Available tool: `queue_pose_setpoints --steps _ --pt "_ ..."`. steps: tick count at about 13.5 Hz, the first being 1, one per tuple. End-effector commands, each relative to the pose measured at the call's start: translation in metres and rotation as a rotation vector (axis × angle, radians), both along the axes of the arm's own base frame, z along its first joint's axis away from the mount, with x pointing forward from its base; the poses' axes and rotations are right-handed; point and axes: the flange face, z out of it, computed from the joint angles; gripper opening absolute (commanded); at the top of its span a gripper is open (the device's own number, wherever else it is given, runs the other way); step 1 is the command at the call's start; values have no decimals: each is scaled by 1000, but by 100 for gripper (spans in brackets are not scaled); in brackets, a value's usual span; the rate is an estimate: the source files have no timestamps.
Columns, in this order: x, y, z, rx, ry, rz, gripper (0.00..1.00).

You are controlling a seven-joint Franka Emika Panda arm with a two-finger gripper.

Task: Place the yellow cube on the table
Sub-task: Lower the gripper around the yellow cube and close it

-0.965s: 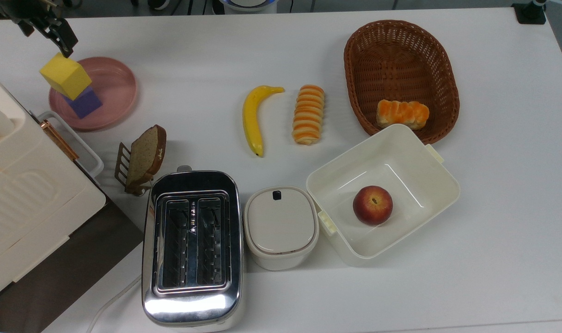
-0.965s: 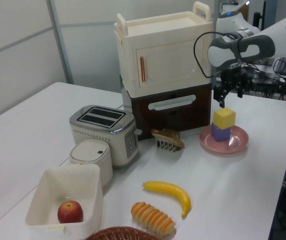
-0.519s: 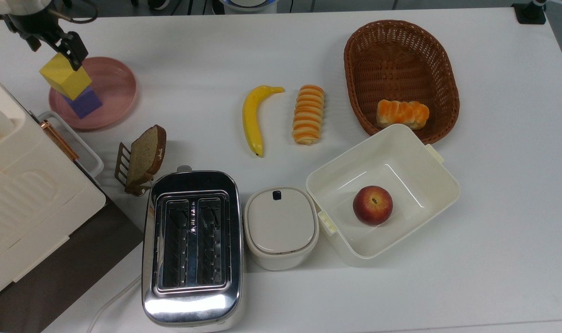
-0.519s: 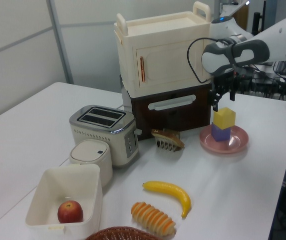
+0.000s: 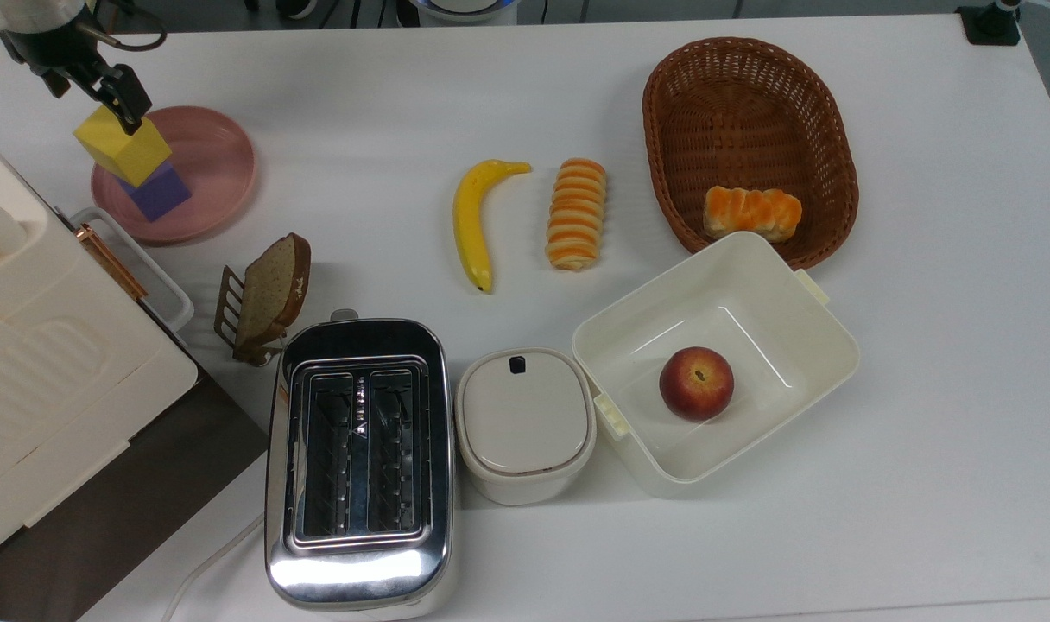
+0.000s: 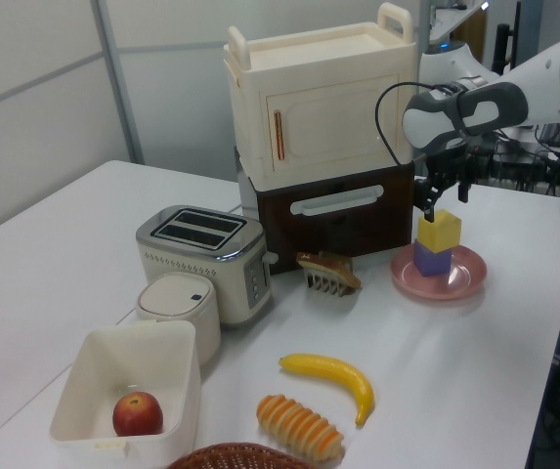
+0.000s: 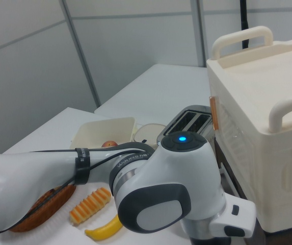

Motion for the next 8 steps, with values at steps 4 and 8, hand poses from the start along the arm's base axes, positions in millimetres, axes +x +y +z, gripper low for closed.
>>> queue_pose_setpoints --steps 4,8 --pt "1 9 -3 20 -30 32 100" --pt "7 12 -13 18 -23 42 100"
